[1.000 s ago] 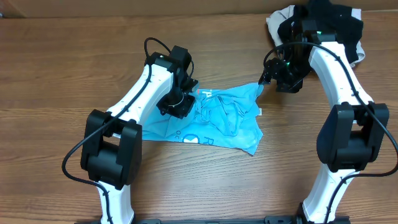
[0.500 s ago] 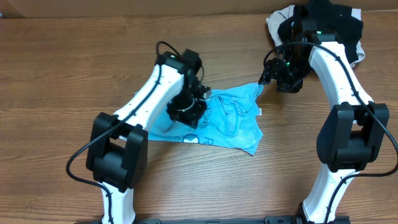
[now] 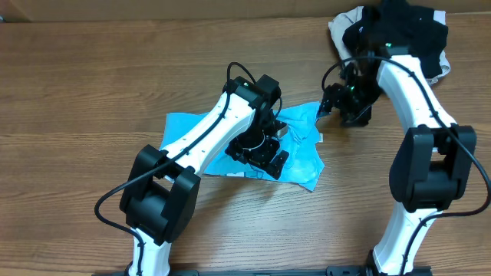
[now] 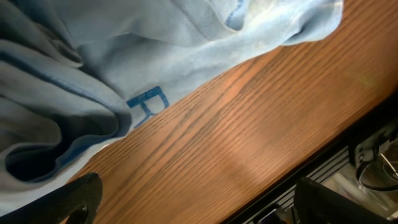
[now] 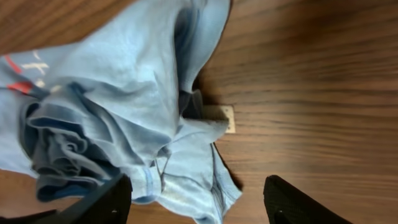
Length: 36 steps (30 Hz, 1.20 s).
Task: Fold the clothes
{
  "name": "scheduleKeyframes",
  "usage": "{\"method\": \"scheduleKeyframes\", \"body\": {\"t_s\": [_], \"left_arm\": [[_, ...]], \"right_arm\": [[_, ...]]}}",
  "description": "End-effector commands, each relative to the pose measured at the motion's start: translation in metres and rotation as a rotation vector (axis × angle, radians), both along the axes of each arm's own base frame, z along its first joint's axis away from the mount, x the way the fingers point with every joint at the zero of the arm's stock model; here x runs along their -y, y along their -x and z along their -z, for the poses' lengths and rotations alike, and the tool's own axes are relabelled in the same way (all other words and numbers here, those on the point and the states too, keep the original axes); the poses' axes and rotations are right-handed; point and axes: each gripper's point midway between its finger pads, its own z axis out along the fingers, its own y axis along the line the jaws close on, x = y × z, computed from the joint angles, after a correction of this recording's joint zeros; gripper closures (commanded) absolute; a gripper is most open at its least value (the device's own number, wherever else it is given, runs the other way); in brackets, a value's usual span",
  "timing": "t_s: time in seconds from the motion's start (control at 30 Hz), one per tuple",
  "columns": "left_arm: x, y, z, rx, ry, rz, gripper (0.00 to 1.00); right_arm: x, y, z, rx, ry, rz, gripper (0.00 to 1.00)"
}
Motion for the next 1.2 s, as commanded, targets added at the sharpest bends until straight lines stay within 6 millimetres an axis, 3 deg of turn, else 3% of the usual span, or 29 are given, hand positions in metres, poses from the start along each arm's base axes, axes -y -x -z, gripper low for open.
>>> {"method": "scheduleKeyframes", "body": {"t_s": [0.0, 0.2, 0.4, 0.57, 0.77, 0.97, 1.17], "left_arm": [[-0.012, -0.03, -0.018, 0.081, -0.023, -0.08, 0.0], [-0.055, -0.096, -0.067, 0.257, -0.05, -0.217, 0.0], [-0.093, -0.133, -0.092, 0.358, -0.062, -0.321, 0.0], [-0.12, -0.142, -0.092, 0.358, -0.078, -0.384, 0.0], [-0.127, -0.144, -0.092, 0.36, -0.085, -0.398, 0.0], [-0.128, -0.146, -0.092, 0.37, -0.093, -0.396, 0.0], [-0.129, -0.146, -0.092, 0.37, -0.096, -0.396, 0.0]], "right_arm": [[-0.016, 0.013, 0.008, -0.011, -0.006, -0.047, 0.28], [-0.029, 0.023, 0.035, -0.009, -0.005, -0.086, 0.24], [-0.017, 0.023, 0.061, 0.022, 0.063, -0.092, 0.22], [-0.014, 0.025, 0.086, 0.061, 0.078, -0.092, 0.19], [-0.022, 0.028, 0.087, 0.056, 0.027, -0.09, 0.18], [-0.044, 0.037, 0.083, 0.043, -0.031, -0.151, 0.21], [-0.062, 0.047, 0.087, 0.032, 0.026, -0.19, 0.37]]}}
